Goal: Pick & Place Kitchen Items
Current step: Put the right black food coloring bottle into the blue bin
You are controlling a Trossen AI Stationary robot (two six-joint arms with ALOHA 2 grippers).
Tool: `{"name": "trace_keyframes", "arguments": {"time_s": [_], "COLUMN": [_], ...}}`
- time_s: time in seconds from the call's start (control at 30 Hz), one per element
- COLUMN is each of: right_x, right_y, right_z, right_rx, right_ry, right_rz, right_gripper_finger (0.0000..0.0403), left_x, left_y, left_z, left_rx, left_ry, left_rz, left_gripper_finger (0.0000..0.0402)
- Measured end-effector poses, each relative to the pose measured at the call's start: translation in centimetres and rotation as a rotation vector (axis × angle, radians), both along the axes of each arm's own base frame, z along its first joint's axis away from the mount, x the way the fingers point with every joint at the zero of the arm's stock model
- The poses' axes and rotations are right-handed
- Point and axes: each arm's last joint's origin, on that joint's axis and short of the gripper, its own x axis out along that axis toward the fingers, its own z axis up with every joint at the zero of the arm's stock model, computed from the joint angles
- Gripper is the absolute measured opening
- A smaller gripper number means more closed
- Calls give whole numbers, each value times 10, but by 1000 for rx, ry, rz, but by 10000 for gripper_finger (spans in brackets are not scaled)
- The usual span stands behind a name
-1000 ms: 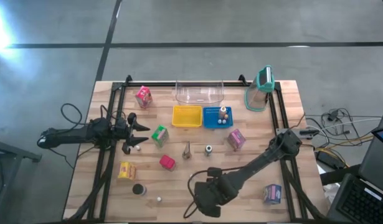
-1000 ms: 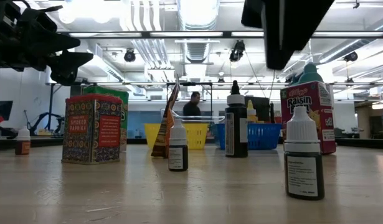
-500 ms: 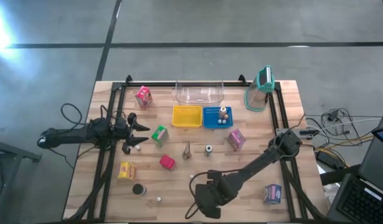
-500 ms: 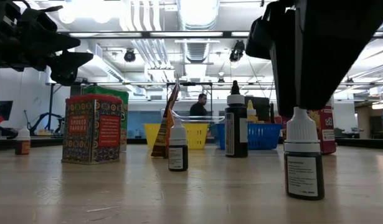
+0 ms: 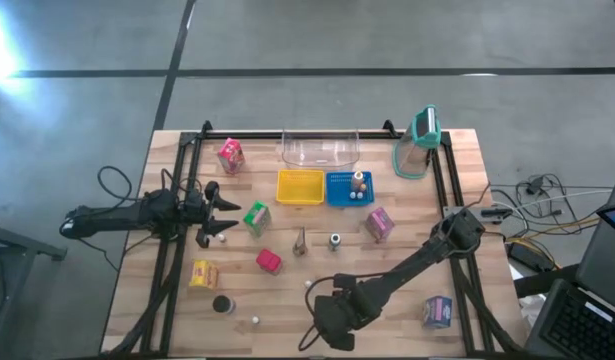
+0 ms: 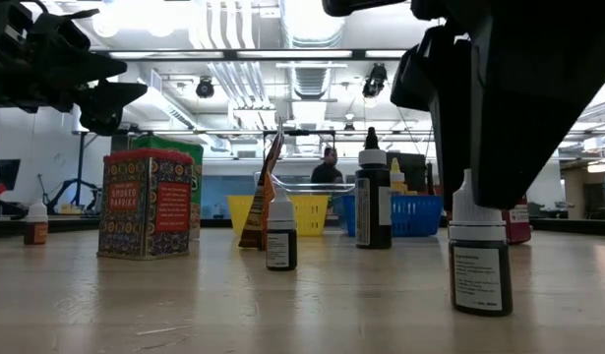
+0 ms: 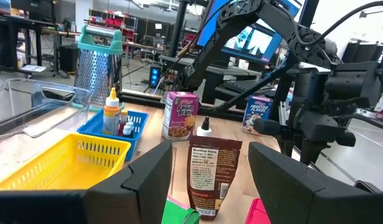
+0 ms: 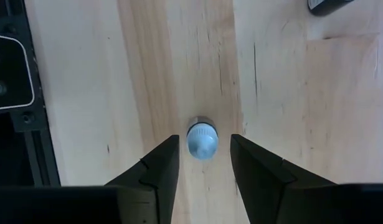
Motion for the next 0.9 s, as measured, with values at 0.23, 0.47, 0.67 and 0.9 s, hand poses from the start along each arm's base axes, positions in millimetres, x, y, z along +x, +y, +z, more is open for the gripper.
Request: {"name": "trace_keyframes", "arguments": {"time_s": [0.23,0.47,0.67,0.9], "right_x": [0,-2,-1,-1], "right_y": [0,-2,-1,-1], "right_z": [-5,-10,-10,-10], "right_rx": [5,-5,-4,-3], "right_ry": [-10,3,-10,-12], "right_rz": [2,5,19,20], "right_gripper_finger": [125,105,78,73], "left_x": [0,0,0,0], "left_y": [0,0,0,0], "left_z": [0,0,0,0], "left_rx": [0,0,0,0], "left_ry": [0,0,0,0], "left_rz": [0,0,0,0], "left_gripper_finger": [218,218,218,218]}}
